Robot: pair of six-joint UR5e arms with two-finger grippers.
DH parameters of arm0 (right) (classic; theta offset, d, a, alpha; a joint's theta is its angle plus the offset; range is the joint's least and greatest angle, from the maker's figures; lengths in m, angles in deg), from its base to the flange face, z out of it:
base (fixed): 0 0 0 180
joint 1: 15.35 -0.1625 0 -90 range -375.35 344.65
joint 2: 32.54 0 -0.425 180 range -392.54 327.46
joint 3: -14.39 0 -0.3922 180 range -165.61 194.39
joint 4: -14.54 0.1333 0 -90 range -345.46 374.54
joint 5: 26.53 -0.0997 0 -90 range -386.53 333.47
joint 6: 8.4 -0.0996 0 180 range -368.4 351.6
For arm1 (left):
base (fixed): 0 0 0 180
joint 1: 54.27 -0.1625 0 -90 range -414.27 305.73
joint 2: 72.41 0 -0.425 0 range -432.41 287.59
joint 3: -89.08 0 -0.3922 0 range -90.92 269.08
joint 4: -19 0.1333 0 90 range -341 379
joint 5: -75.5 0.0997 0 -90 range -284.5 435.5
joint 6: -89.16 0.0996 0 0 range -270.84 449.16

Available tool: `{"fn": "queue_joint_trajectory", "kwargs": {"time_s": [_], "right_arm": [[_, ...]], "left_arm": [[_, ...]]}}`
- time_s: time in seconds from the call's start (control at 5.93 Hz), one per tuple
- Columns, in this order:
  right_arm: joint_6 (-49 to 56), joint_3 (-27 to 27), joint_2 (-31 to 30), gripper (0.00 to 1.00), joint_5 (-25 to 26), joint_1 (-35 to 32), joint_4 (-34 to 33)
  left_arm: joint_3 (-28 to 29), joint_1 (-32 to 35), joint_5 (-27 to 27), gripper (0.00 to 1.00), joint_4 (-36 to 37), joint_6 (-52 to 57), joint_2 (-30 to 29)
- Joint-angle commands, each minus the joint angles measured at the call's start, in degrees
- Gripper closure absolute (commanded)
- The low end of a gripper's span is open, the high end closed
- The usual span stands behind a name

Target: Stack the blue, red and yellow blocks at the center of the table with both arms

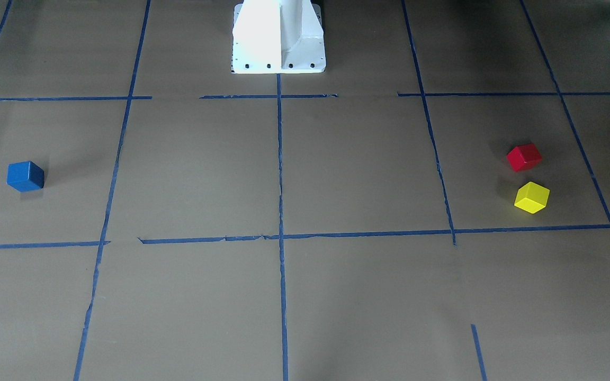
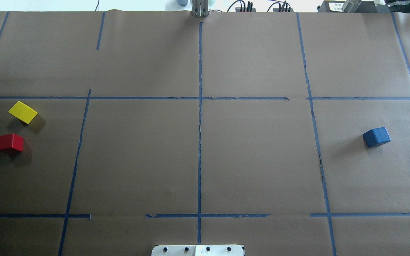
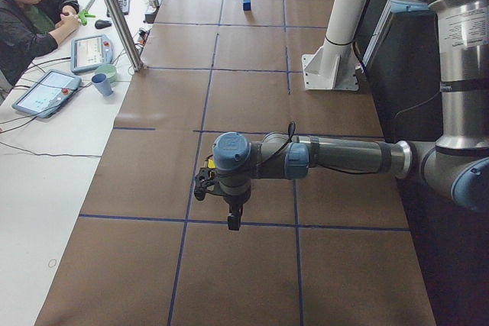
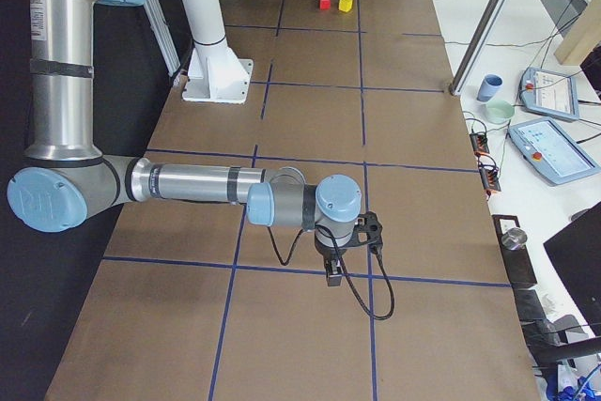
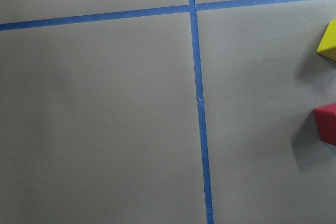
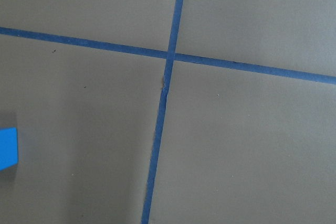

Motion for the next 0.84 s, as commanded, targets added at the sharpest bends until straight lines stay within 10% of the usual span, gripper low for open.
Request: {"fn": "queue_joint_trajectory", "kwargs": {"time_s": [0.0, 0.67], "right_arm": [[0.0, 0.0, 0.0, 0.00, -0.1, 0.0, 0.0], [-3.5, -2.8, 1.3, 0.00, -0.8, 10.0, 12.7]], "left_arm": [[0.2, -0.1, -0.1, 0.00, -0.1, 0.1, 0.0], [0.5, -0.3, -0.1, 0.00, -0.1, 0.0, -0.1]]}}
